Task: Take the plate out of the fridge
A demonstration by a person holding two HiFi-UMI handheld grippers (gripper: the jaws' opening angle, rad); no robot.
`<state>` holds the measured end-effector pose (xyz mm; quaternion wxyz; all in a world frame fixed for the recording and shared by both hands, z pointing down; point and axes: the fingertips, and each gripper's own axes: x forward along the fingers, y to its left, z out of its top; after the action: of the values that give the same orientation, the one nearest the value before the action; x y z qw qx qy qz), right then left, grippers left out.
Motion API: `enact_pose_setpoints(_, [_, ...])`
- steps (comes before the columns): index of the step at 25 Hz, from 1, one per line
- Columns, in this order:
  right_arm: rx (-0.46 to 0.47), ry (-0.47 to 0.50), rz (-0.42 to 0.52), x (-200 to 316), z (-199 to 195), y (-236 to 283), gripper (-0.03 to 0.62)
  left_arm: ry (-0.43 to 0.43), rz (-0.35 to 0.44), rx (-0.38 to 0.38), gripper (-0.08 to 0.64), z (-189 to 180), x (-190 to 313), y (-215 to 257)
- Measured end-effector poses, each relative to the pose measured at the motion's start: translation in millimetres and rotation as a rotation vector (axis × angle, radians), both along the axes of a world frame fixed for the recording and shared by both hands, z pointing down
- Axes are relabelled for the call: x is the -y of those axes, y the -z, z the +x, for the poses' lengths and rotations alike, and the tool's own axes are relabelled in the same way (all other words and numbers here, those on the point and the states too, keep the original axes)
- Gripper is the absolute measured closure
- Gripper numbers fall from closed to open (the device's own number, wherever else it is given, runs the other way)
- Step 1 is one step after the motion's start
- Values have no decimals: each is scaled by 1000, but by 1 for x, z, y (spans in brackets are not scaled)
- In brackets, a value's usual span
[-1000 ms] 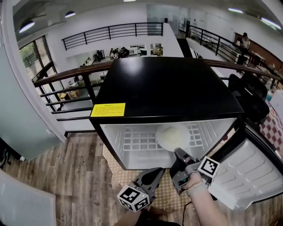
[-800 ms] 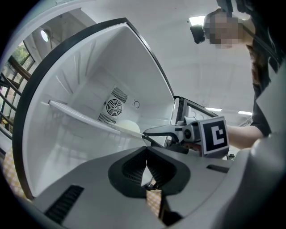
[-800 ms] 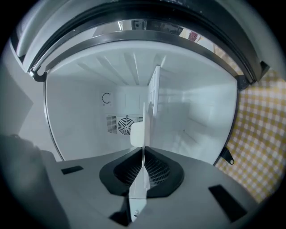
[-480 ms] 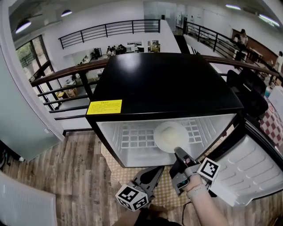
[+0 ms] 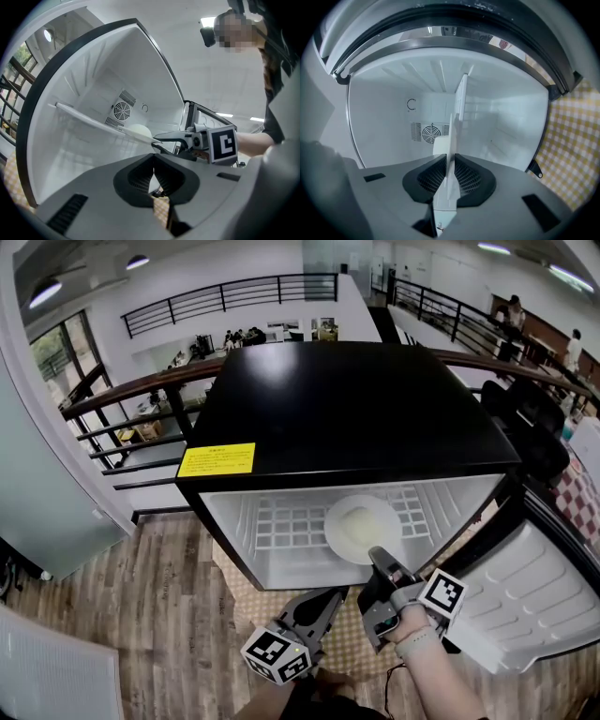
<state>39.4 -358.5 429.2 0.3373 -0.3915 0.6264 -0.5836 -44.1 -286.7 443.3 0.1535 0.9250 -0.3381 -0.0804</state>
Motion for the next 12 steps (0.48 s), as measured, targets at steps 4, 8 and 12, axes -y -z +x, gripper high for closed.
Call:
enact_pose_setpoints(4, [27, -4, 13, 2, 1, 0, 523, 0, -3, -1, 551, -1, 2, -1])
enact_pose_setpoints(8, [60, -11, 20, 9, 2, -3, 523, -2, -5, 0, 551, -1, 3, -1])
enact_pose_setpoints(12, [98, -27, 31, 9, 0, -3, 531, 3, -3, 0, 551, -4, 4, -1])
